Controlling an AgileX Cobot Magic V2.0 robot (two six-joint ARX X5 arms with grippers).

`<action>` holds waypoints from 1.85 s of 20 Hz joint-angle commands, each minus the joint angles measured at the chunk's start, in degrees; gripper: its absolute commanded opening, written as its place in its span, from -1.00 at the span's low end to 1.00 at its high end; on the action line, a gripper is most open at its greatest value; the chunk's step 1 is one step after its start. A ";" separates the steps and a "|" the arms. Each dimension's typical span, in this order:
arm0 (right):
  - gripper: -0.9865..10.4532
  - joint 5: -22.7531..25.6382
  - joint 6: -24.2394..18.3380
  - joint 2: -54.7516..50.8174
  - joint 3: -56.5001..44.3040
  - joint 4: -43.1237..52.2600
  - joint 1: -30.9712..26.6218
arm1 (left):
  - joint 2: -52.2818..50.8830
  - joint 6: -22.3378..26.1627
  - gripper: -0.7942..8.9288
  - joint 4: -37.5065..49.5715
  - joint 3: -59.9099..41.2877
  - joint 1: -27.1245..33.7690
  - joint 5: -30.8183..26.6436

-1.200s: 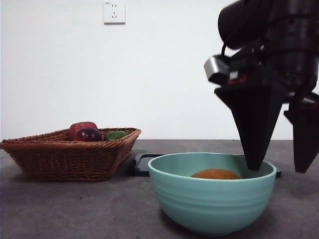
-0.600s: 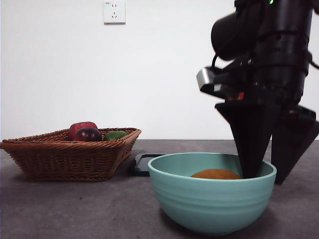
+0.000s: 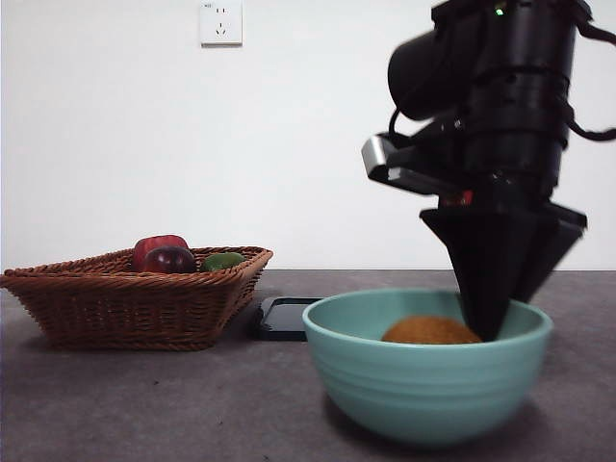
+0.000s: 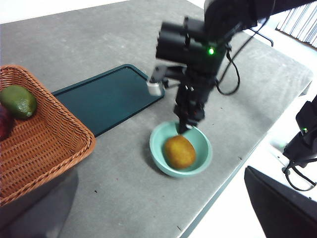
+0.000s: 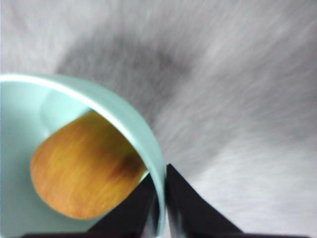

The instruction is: Pick up the wifruite, put it on the bowl, pick up the plate, put it on desk

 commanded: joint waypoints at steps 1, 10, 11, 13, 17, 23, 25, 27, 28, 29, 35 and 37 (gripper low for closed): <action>-0.81 0.26 0.48 1.33 4.61 -0.72 -0.26 | 0.22 -0.11 0.39 0.61 0.55 -0.61 -0.28; -0.81 0.28 -4.20 18.86 33.81 -12.66 -7.72 | 0.22 -0.11 0.39 0.63 0.55 -0.61 -0.28; -0.81 0.26 -4.66 21.79 37.92 -14.03 -8.68 | 0.22 -0.11 0.39 0.66 0.55 -0.61 -0.28; -0.81 0.22 -5.20 26.53 44.41 -16.17 -10.43 | 0.22 -0.11 0.39 0.66 0.55 -0.61 -0.28; -0.81 -0.90 -5.46 34.05 52.98 -17.51 -13.38 | 0.22 -0.11 0.39 0.66 0.55 -0.61 -0.28; -0.81 -2.16 -6.84 35.98 53.13 -16.74 -14.45 | 0.22 -0.11 0.39 1.64 0.55 -0.61 -0.28; -0.81 -2.12 -6.95 35.98 53.13 -16.72 -14.38 | 0.22 -0.11 0.39 1.64 0.55 -0.61 -0.28; -0.65 -2.08 -6.93 35.98 53.13 -16.74 -14.38 | 0.22 -0.11 0.39 1.64 0.55 -0.63 -0.28; -0.43 -2.03 -6.93 35.98 53.13 -16.55 -14.40 | 0.22 -0.11 0.39 1.68 0.55 -0.61 -0.28; -0.31 -1.09 -6.93 35.98 53.13 -16.04 -14.40 | 0.22 -0.11 0.39 1.68 0.55 -0.63 -0.28; 0.08 2.91 -5.70 33.22 62.25 -23.93 -16.17 | 0.22 -0.11 0.39 1.64 0.55 -0.61 -0.28; 0.21 2.89 -5.70 29.46 62.90 -25.62 -16.09 | 0.22 -0.11 0.39 1.60 0.55 -0.61 -0.28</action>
